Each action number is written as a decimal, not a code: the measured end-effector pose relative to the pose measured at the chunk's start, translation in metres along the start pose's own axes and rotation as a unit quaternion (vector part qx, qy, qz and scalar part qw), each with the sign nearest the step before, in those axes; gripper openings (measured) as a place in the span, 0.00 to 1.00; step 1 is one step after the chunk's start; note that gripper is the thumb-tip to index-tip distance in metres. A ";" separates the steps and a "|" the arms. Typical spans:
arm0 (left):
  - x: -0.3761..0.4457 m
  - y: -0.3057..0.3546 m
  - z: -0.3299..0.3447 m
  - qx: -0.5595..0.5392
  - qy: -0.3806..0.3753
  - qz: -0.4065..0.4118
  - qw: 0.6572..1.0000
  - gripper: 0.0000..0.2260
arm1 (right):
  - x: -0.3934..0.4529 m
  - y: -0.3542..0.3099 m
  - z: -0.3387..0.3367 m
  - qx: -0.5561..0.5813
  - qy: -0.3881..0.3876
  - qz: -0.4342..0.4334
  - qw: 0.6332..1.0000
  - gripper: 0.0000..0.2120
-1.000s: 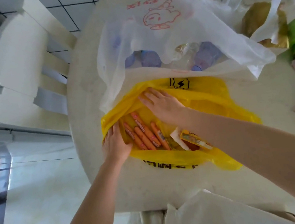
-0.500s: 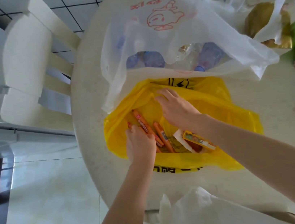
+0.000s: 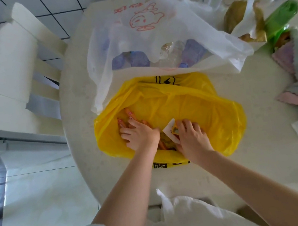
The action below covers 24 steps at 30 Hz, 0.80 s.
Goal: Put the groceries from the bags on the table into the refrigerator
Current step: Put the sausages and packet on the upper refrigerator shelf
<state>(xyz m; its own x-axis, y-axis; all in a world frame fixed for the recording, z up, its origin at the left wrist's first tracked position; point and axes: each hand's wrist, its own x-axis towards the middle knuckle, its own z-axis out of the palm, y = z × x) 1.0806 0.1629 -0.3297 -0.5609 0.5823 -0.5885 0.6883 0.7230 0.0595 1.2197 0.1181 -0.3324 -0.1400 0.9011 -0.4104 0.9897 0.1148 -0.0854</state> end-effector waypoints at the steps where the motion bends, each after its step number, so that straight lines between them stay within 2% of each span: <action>1: 0.000 0.001 0.001 0.005 0.002 -0.001 1.000 0.49 | 0.001 -0.001 0.000 -0.004 -0.011 0.004 1.000 0.38; 3: 0.003 0.006 0.001 0.011 0.006 -0.002 1.000 0.49 | 0.002 -0.002 0.000 -0.019 -0.023 0.011 0.999 0.39; 7: 0.007 0.008 -0.002 0.003 0.000 0.017 1.000 0.47 | 0.001 -0.005 0.000 -0.043 -0.032 0.019 0.998 0.35; 12: 0.018 -0.028 -0.003 0.010 0.085 0.173 0.981 0.37 | 0.000 -0.003 -0.005 -0.044 -0.034 0.014 0.998 0.35; 17: 0.031 -0.038 -0.033 -0.222 0.030 0.153 0.962 0.38 | 0.001 -0.006 -0.005 -0.040 -0.041 0.021 0.998 0.38; 19: 0.026 -0.037 -0.043 -0.277 0.002 0.146 0.950 0.39 | 0.003 -0.006 -0.005 -0.032 -0.034 0.032 0.998 0.35; 21: 0.018 -0.036 -0.051 -0.400 -0.061 0.120 0.907 0.37 | 0.006 -0.006 -0.008 -0.002 -0.017 0.051 0.999 0.25; 24: 0.002 -0.035 -0.058 -0.588 -0.147 0.085 0.791 0.31 | 0.010 0.001 -0.015 0.089 0.024 0.065 0.994 0.16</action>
<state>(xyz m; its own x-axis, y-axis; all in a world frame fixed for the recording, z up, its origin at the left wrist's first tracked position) 1.0284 0.1608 -0.2859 -0.2568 0.7214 -0.6431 -0.2582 0.5900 0.7650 1.2198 0.1341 -0.3227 -0.0048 0.9231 -0.3846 0.9777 -0.0765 -0.1957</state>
